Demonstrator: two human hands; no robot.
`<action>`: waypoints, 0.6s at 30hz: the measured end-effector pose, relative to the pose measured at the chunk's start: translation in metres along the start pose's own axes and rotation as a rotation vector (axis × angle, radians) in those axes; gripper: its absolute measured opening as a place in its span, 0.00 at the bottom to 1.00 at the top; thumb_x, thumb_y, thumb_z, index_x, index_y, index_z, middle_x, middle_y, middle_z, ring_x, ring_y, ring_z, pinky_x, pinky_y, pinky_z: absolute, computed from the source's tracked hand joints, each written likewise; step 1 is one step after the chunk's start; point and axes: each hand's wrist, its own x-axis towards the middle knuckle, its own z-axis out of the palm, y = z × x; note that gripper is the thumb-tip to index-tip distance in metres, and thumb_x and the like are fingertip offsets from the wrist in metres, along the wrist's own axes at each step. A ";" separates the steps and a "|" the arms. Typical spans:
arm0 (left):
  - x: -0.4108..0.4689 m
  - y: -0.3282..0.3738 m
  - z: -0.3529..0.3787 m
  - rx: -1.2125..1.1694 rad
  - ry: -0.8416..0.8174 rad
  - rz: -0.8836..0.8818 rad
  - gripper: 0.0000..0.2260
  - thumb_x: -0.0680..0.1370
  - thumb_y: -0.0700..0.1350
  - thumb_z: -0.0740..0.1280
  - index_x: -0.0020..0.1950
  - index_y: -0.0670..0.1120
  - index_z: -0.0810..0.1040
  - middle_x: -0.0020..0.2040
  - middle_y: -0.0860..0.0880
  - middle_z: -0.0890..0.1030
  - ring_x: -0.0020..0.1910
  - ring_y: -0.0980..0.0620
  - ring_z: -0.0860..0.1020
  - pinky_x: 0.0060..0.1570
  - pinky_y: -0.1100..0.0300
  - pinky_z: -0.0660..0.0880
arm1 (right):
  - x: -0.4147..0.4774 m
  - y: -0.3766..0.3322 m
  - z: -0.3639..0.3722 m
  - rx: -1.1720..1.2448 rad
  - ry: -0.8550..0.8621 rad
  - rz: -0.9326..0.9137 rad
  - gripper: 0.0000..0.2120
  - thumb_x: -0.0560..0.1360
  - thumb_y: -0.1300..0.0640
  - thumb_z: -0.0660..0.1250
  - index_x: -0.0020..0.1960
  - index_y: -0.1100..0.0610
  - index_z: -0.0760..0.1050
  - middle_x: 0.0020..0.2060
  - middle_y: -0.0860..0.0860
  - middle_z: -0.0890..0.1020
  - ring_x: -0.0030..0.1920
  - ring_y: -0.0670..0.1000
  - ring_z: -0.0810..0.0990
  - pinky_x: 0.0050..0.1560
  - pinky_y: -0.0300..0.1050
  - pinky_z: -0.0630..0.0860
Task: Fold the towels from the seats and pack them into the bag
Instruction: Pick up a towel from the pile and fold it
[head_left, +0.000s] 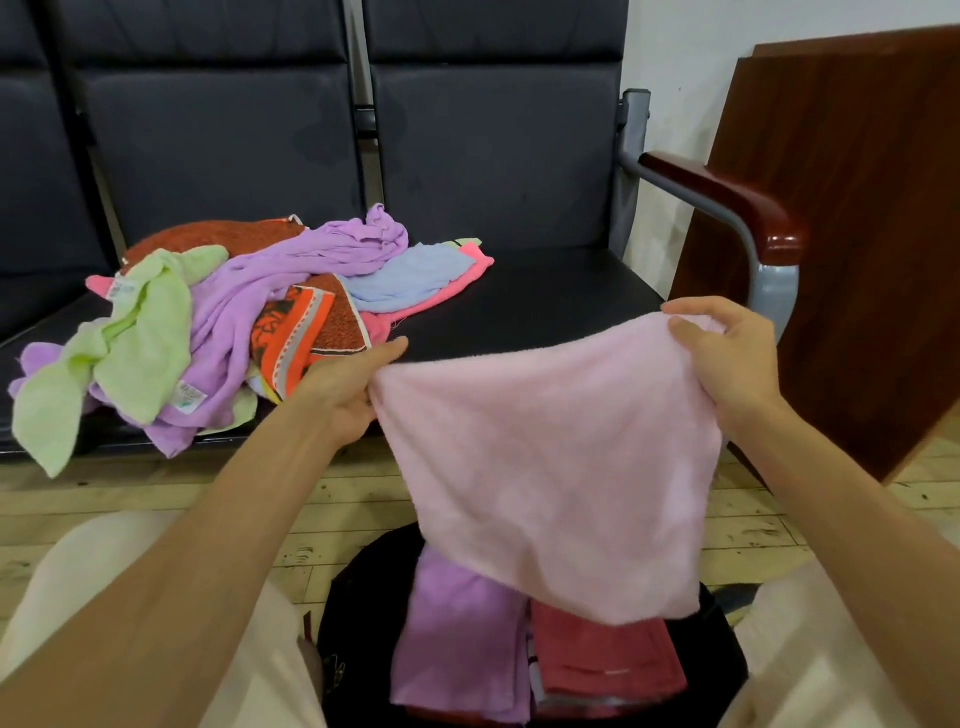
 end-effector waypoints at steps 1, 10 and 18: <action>0.002 -0.001 -0.001 0.088 0.006 0.038 0.07 0.72 0.37 0.73 0.49 0.42 0.80 0.48 0.44 0.81 0.45 0.49 0.79 0.42 0.56 0.77 | 0.000 0.000 0.000 0.000 0.004 -0.012 0.08 0.79 0.58 0.65 0.54 0.50 0.81 0.57 0.45 0.79 0.59 0.48 0.72 0.66 0.50 0.69; 0.006 -0.015 -0.005 0.909 -0.064 0.315 0.10 0.75 0.40 0.70 0.56 0.46 0.83 0.55 0.48 0.79 0.51 0.53 0.72 0.54 0.62 0.67 | -0.001 -0.002 0.000 0.018 -0.011 -0.073 0.09 0.79 0.61 0.64 0.50 0.49 0.81 0.57 0.48 0.80 0.63 0.50 0.73 0.68 0.50 0.68; -0.001 -0.018 0.000 0.827 -0.201 0.089 0.12 0.77 0.34 0.66 0.60 0.41 0.80 0.59 0.45 0.78 0.50 0.54 0.74 0.53 0.61 0.69 | -0.009 -0.007 0.003 0.141 -0.088 -0.030 0.10 0.80 0.61 0.63 0.52 0.48 0.80 0.57 0.45 0.78 0.56 0.45 0.72 0.60 0.44 0.69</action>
